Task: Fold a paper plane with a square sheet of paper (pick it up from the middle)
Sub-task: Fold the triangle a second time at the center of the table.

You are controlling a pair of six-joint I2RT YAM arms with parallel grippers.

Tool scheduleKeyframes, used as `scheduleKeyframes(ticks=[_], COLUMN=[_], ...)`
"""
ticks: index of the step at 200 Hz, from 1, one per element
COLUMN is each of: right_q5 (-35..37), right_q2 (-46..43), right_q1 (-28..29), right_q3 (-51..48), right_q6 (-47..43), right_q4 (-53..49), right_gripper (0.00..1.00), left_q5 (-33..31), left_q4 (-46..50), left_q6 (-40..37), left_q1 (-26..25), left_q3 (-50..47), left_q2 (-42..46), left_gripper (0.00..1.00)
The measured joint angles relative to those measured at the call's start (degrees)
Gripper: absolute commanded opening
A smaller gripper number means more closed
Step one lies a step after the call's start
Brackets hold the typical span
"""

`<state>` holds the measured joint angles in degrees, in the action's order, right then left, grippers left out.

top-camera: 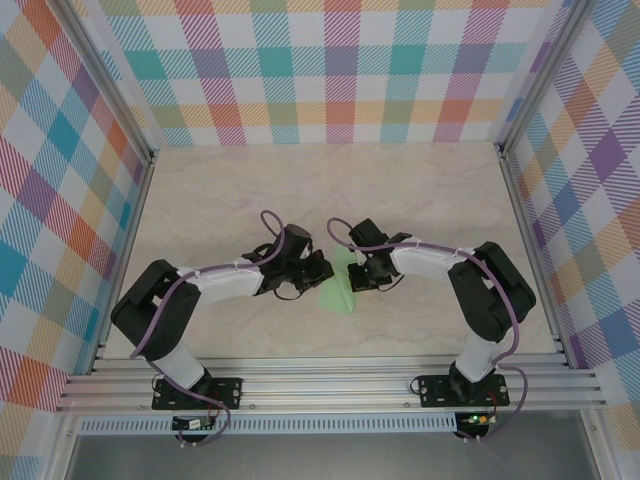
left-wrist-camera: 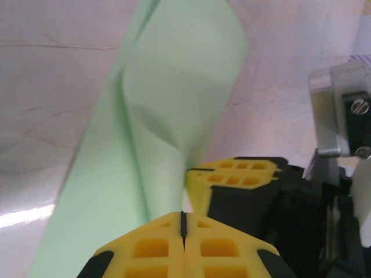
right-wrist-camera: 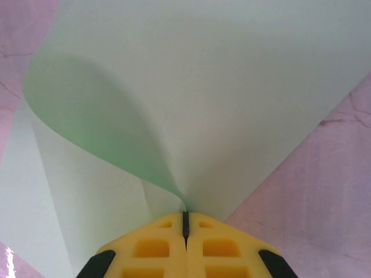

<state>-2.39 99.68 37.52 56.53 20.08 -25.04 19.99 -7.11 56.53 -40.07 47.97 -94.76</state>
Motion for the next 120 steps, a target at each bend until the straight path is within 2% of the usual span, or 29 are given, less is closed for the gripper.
scheduleKeyframes(ticks=[46, 120], right_q5=[-0.2, -0.2], right_q2=[0.0, 0.0], right_q1=[0.0, 0.0], right_q3=[0.0, 0.0], right_q6=[0.0, 0.0], right_q4=[0.0, 0.0], right_gripper=[0.03, 0.03], left_q5=[3.6, 4.5], left_q4=[-7.6, -9.7], left_q6=[2.6, 2.8], left_q1=[0.0, 0.0], left_q3=[0.0, 0.0], left_q2=[-5.3, -9.4], left_gripper=[0.00, 0.00])
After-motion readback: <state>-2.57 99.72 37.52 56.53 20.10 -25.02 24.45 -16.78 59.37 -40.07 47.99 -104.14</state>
